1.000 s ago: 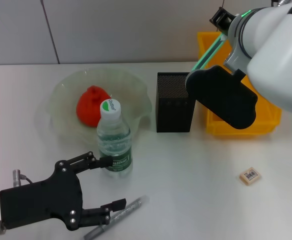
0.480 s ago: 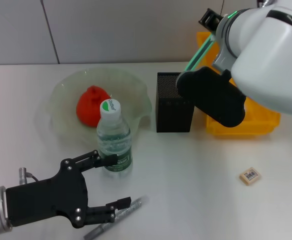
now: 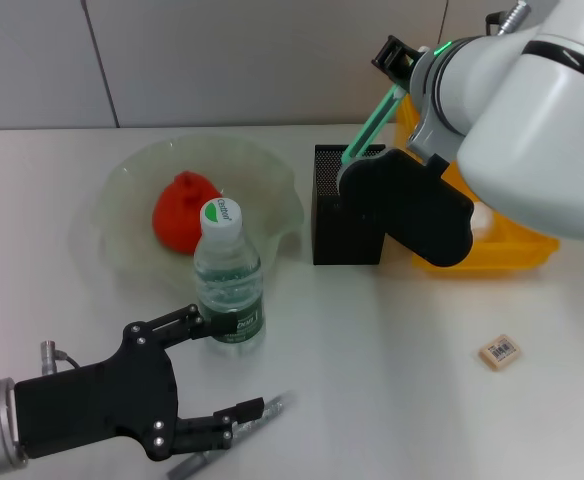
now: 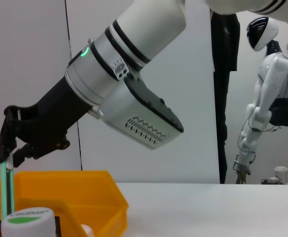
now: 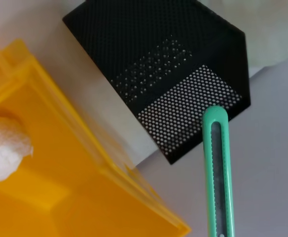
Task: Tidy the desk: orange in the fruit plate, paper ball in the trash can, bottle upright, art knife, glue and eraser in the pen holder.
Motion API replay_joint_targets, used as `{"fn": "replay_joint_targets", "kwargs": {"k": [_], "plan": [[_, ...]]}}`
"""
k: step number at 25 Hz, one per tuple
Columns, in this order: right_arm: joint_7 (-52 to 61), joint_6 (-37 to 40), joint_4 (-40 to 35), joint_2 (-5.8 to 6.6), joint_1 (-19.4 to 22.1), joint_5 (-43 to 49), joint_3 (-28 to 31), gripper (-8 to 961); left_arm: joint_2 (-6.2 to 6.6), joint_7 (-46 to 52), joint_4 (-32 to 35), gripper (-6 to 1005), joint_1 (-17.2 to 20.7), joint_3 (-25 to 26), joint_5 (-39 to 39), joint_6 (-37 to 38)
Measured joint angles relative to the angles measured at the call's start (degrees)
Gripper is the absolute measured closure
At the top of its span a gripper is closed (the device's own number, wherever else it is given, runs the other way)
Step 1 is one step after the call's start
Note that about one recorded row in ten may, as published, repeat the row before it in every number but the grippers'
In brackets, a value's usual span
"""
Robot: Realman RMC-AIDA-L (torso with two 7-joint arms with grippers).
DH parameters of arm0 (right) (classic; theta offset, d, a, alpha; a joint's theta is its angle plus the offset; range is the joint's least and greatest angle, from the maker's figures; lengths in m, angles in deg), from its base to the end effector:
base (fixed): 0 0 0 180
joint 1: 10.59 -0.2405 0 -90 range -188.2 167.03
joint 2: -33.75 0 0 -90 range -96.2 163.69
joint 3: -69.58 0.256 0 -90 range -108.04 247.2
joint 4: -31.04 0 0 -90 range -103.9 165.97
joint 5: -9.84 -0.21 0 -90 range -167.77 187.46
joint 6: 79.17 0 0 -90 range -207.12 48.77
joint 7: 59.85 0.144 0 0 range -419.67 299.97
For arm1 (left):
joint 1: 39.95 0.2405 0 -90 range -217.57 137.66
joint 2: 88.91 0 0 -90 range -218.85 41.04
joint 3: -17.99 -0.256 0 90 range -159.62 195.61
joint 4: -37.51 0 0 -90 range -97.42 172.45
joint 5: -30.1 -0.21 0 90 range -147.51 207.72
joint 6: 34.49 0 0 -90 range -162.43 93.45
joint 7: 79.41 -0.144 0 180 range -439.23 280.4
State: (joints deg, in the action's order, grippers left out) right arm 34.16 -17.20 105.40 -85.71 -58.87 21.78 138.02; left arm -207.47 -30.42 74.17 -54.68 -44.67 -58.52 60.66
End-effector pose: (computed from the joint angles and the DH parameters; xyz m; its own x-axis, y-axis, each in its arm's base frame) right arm 0.0714 0.4215 -0.0347 -0.0671 0.4500 0.8905 0.9218 -0.3136 0.2279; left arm -0.2727 0.2504 -0.0198 0.7895 -0.0478 0.6119 0.1380 -0.9576 -0.2528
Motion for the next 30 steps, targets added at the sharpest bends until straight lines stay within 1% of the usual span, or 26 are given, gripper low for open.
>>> {"fn": "replay_joint_targets", "kwargs": {"k": [11, 17, 30], "plan": [[0.05, -0.96, -1.51, -0.08, -0.34, -1.79, -1.34, 767, 0.01, -0.04, -0.20, 165, 0.15, 0.00, 0.43, 0.05], [0.61, -2.80, -1.94, -0.13, -0.18, -2.23, -1.49, 764, 0.01, -0.04, -0.19, 166, 0.63, 0.00, 0.56, 0.13], [1.30, -2.22, -2.10, -0.17, 0.43, -1.39, -3.04, 760, 0.01, -0.04, -0.18, 166, 0.86, 0.00, 0.55, 0.25]]}}
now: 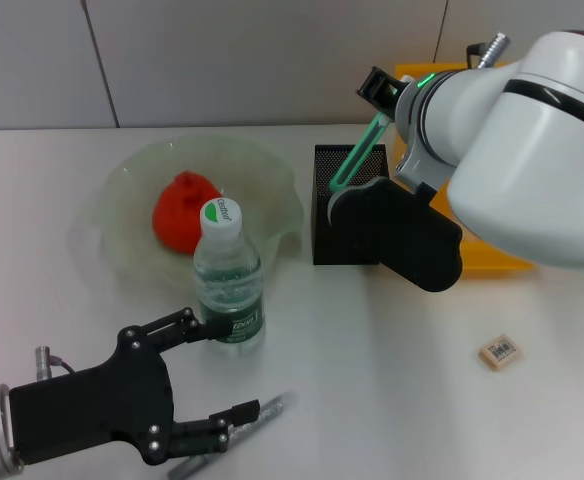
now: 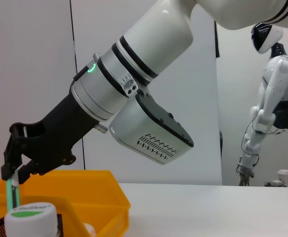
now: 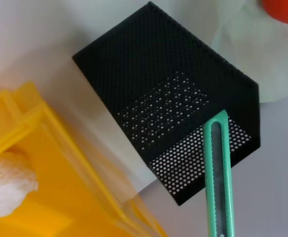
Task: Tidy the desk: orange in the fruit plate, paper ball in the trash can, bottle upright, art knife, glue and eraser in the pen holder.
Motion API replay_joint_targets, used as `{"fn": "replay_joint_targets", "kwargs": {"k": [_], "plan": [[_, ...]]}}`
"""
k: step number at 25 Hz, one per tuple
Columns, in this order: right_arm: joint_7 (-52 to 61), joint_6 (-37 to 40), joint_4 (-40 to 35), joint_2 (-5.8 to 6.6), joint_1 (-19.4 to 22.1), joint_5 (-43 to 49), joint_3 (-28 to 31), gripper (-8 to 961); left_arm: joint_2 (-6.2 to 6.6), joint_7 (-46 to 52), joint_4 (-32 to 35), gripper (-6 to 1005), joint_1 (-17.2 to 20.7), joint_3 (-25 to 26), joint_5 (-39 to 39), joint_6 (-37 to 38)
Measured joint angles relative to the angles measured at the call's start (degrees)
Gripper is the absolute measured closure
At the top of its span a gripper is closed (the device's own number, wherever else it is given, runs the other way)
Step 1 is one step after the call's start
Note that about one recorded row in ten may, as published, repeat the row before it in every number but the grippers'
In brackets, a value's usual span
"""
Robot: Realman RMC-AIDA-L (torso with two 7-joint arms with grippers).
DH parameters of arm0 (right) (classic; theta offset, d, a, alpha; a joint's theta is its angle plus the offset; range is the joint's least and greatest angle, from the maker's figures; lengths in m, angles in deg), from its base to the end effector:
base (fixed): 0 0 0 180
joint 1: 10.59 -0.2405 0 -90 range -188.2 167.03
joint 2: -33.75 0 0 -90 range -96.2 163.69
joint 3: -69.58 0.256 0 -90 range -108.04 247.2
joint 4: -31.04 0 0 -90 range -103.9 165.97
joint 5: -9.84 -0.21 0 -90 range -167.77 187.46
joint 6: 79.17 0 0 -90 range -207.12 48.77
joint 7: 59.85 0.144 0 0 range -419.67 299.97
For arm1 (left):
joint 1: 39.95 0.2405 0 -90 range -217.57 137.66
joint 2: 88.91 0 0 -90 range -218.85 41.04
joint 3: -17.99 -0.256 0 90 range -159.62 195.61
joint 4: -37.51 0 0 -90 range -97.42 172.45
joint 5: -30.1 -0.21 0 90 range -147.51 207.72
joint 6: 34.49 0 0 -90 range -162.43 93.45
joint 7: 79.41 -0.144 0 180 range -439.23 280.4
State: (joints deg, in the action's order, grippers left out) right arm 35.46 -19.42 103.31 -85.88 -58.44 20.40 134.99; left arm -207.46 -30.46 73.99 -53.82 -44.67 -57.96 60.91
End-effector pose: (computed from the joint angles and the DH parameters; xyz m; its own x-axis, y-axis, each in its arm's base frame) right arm 0.0790 0.4156 -0.0520 -0.0688 0.4895 0.8693 0.9222 -0.3012 0.2426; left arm -0.2757 0.2463 -0.0191 0.7838 -0.0375 0.6199 0.1555 -0.9545 -0.2544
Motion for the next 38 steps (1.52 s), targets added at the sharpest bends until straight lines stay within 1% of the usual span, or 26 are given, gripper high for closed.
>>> {"fn": "replay_joint_targets", "kwargs": {"k": [10, 15, 19, 23, 25, 26, 27, 29, 32, 34, 36, 37, 38], "plan": [[1.51, -0.65, 0.46, 0.07, 0.30, 0.55, 0.58, 756, 0.00, 0.00, 0.00, 166, 0.08, 0.00, 0.05, 0.22], [3.87, -2.18, 0.72, 0.09, 0.29, 0.60, 0.75, 581, 0.00, -0.05, 0.00, 166, 0.08, 0.00, 0.12, 0.23], [6.28, -3.66, 1.58, 0.09, 0.32, 0.62, 1.04, 500, 0.00, -0.07, 0.00, 166, 0.08, 0.00, 0.19, 0.23], [8.92, -6.13, 3.08, 0.09, 0.96, 0.62, 2.91, 419, 0.00, -0.09, 0.00, 166, 0.08, 0.00, 0.19, 0.24], [10.84, -7.82, 5.17, 0.09, 1.98, 0.62, 4.88, 384, 0.00, -0.09, 0.00, 166, 0.08, 0.00, 0.19, 0.26], [10.84, -7.82, 5.17, 0.09, 1.98, 0.62, 4.88, 367, 0.03, -0.09, 0.00, 166, 0.07, 0.01, 0.18, 0.30], [12.42, -9.06, 6.84, 0.14, 2.71, 0.62, 6.45, 349, 0.06, -0.09, 0.00, 166, 0.07, 0.08, 0.19, 0.33], [13.29, -9.80, 7.66, 0.14, 3.14, 0.54, 7.25, 314, 0.07, -0.09, 0.00, 166, 0.08, 0.14, 0.19, 0.38], [18.16, -13.48, 10.36, 0.20, 4.93, 0.23, 10.04, 285, 0.10, -0.09, 0.00, 165, 0.07, 0.16, 0.19, 0.40], [19.54, -14.46, 11.02, 0.23, 5.43, 0.15, 10.61, 265, 0.14, -0.09, 0.00, 165, 0.08, 0.17, 0.19, 0.41], [22.72, -16.62, 12.16, 0.26, 6.40, -0.02, 11.60, 265, 0.18, -0.09, 0.00, 165, 0.07, 0.18, 0.18, 0.41], [26.67, -18.85, 13.19, 0.27, 7.30, -0.10, 12.69, 265, 0.20, -0.09, 0.00, 165, 0.07, 0.44, 0.17, 0.45], [26.67, -18.85, 13.19, 0.27, 7.30, -0.10, 12.69, 265, 0.20, -0.09, 0.00, 165, 0.07, 0.44, 0.17, 0.45]]}}
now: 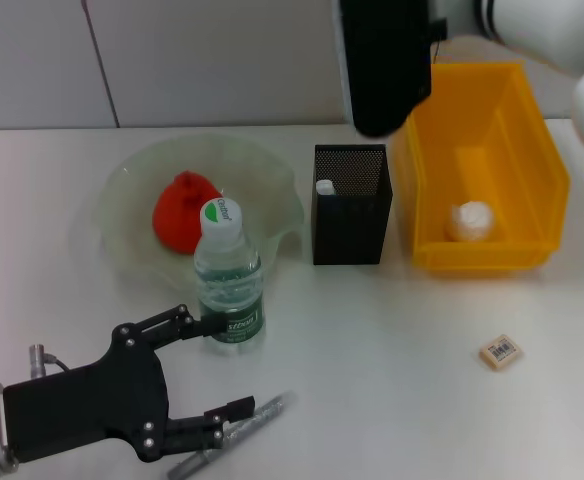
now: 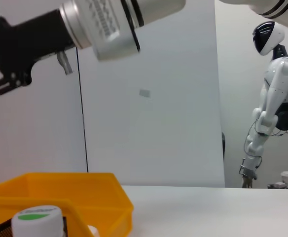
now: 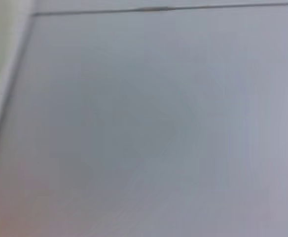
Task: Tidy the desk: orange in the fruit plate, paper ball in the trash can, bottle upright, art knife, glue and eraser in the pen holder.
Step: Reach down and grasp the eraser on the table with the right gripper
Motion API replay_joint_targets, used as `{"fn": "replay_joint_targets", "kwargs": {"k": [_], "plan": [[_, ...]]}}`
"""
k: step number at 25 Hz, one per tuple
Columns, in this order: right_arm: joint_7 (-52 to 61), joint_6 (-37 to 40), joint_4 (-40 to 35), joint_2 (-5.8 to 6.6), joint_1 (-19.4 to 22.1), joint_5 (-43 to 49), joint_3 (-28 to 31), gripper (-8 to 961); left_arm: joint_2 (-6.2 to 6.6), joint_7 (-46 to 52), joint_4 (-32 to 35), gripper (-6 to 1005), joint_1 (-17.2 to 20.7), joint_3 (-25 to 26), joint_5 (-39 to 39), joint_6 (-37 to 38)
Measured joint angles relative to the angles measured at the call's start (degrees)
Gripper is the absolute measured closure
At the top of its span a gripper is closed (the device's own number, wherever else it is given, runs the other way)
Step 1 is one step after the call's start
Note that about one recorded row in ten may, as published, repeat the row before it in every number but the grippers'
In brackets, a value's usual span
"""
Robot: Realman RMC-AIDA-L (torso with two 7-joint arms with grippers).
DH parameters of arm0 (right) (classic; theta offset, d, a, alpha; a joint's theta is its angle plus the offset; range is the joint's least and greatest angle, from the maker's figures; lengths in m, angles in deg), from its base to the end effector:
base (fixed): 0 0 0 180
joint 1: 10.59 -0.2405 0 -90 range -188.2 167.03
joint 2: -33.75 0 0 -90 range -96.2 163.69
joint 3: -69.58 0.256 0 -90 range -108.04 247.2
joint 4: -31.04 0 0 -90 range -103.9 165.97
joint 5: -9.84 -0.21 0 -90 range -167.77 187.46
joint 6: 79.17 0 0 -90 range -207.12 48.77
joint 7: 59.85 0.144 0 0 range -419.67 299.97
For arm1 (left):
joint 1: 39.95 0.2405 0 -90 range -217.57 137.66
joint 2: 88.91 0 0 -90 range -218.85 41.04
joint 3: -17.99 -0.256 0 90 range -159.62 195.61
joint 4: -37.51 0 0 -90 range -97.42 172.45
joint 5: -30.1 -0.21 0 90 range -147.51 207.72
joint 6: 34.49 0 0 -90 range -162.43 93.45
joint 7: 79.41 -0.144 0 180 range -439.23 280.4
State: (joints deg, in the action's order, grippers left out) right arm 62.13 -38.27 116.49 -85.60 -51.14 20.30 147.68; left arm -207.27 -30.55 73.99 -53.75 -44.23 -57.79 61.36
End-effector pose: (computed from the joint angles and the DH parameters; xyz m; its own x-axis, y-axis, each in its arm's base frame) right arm 0.0301 0.4302 0.0161 0.6089 0.2974 0.7354 0.7932 -0.2183 -0.5685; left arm -0.2764 0.2463 -0.0163 0.7808 -0.0423 0.6234 0.1559 -0.9530 -0.2599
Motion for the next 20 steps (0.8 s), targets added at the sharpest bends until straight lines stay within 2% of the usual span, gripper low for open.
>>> {"fn": "replay_joint_targets", "kwargs": {"k": [6, 8, 9, 11, 13, 14, 17, 19, 20], "plan": [[10.68, -5.87, 4.24, 0.00, 3.97, -3.89, 3.27, 265, 0.00, 0.00, 0.00, 165, 0.06, 1.11, 0.00, 0.25], [11.38, -8.32, 5.77, -0.03, 6.04, -7.95, 4.34, 265, -0.01, 0.00, 0.00, 165, 0.06, 1.24, -0.01, 0.31], [11.49, -9.88, 7.35, -0.03, 7.98, -13.69, 5.51, 266, -0.01, 0.00, 0.00, 165, 0.06, 1.24, -0.01, 0.31], [11.52, -10.20, 8.00, -0.03, 8.65, -16.57, 6.22, 266, -0.02, 0.00, 0.00, 165, -0.02, 1.43, 0.00, 0.41], [11.55, -10.32, 8.78, -0.02, 9.62, -22.71, 8.08, 266, -0.02, 0.00, 0.00, 165, -0.10, 1.70, 0.00, 0.42], [11.39, -10.32, 9.05, 0.07, 10.78, -28.83, 9.87, 266, -0.02, 0.00, 0.00, 165, -0.20, 1.84, 0.00, 0.43], [11.05, -10.27, 9.20, 0.14, 12.28, -33.41, 10.74, 266, -0.02, 0.00, 0.00, 165, -0.20, 1.84, 0.00, 0.43], [10.69, -10.50, 10.12, 0.20, 15.56, -39.51, 10.93, 266, -0.02, 0.01, 0.00, 165, -0.37, 1.86, -0.01, 0.46], [10.69, -10.50, 10.12, 0.20, 15.56, -39.51, 10.93, 266, -0.02, 0.01, 0.00, 165, -0.37, 1.86, -0.01, 0.46]]}}
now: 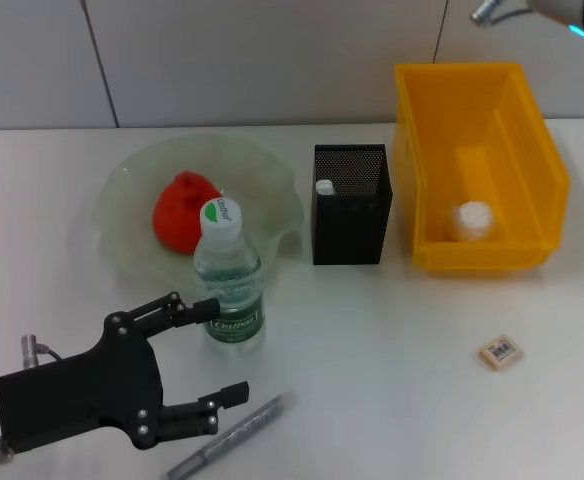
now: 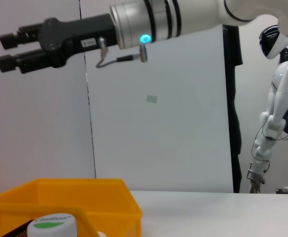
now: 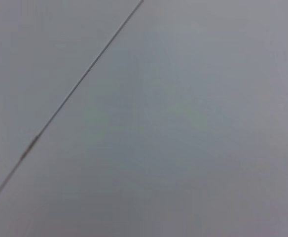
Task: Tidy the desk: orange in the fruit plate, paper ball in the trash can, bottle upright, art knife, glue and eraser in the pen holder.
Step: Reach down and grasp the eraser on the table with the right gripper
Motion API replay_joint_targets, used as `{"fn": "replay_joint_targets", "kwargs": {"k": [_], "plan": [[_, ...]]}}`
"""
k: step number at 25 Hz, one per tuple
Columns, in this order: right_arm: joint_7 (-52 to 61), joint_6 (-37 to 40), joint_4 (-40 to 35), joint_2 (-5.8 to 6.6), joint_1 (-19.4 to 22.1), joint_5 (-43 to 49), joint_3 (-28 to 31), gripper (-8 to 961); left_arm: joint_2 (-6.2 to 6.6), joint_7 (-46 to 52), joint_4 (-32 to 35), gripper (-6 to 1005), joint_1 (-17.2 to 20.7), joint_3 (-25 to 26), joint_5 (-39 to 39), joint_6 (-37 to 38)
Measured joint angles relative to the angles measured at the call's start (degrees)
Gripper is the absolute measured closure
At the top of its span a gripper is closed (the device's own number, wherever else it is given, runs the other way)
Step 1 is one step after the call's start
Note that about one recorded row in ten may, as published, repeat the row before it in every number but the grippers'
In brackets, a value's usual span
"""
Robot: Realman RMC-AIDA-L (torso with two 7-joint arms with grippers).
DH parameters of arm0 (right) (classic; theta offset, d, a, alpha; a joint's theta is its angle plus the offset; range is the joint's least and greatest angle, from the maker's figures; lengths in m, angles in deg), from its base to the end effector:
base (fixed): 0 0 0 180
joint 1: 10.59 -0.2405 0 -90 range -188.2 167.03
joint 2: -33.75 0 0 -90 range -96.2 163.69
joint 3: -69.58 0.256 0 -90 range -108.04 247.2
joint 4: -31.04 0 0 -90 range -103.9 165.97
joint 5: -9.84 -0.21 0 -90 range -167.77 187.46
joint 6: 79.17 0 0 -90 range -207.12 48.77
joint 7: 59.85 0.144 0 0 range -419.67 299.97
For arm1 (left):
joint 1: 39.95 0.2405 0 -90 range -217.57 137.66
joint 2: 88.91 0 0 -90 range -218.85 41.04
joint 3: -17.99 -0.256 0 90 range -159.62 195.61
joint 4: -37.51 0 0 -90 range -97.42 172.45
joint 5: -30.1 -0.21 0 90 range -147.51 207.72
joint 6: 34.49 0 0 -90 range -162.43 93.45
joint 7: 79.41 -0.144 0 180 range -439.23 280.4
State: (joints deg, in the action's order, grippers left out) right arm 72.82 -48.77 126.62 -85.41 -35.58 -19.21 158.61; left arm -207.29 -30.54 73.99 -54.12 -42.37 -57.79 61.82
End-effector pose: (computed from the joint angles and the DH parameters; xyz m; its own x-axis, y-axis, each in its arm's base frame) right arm 0.0661 0.4039 0.0648 0.9766 0.1784 -0.1200 -0.0353 -0.4176 -0.9079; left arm -0.2761 0.2500 -0.0112 0.7734 -0.0541 0.6316 0.1628 -0.9460 -0.2805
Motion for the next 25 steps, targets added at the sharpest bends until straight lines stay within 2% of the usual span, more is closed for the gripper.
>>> {"fn": "replay_joint_targets", "kwargs": {"k": [8, 9, 11, 13, 17, 23, 25], "plan": [[-1.38, 2.70, 3.42, 0.16, 5.51, -14.93, 0.94, 265, -0.04, 0.11, 0.00, 165, -0.12, 0.65, 0.01, 0.20], [-2.81, 3.61, 3.88, 0.16, 6.98, -19.99, 1.11, 266, -0.10, 0.04, -0.02, 165, -0.18, 0.67, 0.00, 0.30], [-4.37, 3.83, 4.04, 0.16, 7.73, -22.73, 1.24, 266, -0.10, 0.04, -0.23, 166, -0.22, 0.68, 0.00, 0.37], [-9.56, 4.50, 4.35, 0.13, 9.43, -30.59, 1.94, 266, -0.09, 0.02, -0.57, 166, -0.34, 0.69, 0.01, 0.38], [-18.37, 9.94, 4.30, -0.06, 11.62, -43.68, 5.18, 265, -0.03, 0.01, -0.75, 166, -0.43, 0.69, 0.05, 0.38], [-27.70, 17.12, 2.60, -0.22, 15.40, -53.54, 10.03, 265, 0.00, -0.01, -0.79, 166, -0.43, 0.69, 0.08, 0.38], [-32.74, 22.14, 0.44, -0.24, 16.73, -61.13, 13.21, 265, 0.00, -0.01, -0.79, 166, -0.42, 0.69, 0.09, 0.41]]}}
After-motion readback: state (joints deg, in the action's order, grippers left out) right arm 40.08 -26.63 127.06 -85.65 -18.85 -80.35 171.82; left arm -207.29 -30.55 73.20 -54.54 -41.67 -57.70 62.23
